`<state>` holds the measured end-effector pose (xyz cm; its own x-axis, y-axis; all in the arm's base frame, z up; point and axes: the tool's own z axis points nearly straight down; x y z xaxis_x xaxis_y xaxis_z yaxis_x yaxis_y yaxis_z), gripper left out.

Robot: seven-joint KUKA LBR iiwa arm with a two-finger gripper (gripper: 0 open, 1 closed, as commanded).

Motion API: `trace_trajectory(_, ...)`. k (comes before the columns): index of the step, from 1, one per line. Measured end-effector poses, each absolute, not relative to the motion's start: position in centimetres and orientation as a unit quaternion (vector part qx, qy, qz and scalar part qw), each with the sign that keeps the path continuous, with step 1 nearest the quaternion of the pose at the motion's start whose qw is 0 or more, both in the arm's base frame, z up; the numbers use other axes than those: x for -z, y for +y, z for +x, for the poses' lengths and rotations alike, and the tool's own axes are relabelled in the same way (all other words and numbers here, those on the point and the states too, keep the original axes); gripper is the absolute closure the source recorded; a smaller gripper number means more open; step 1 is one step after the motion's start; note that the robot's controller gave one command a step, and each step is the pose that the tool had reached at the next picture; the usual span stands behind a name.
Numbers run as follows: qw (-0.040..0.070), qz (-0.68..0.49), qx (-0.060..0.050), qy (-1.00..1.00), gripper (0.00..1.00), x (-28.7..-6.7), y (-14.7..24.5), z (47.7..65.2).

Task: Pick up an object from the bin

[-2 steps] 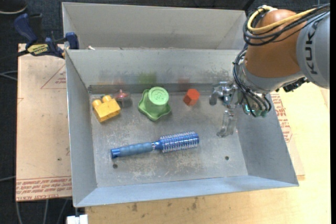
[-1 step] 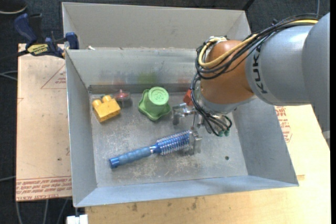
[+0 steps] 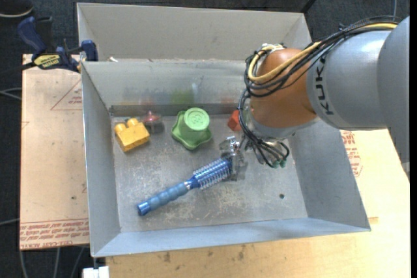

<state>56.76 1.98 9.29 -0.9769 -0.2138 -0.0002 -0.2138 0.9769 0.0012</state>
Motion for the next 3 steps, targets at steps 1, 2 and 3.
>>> trace_trajectory(1, 0.007, -0.086, -0.001, 0.996, 1.00, -18.5, 4.5, 61.2)
trace_trajectory(2, 0.007, -0.066, 0.000, 0.998, 1.00, -34.5, 0.3, 61.9)
trace_trajectory(3, 0.002, -0.066, 0.000, 0.998, 0.00, -34.0, 0.4, 61.8)
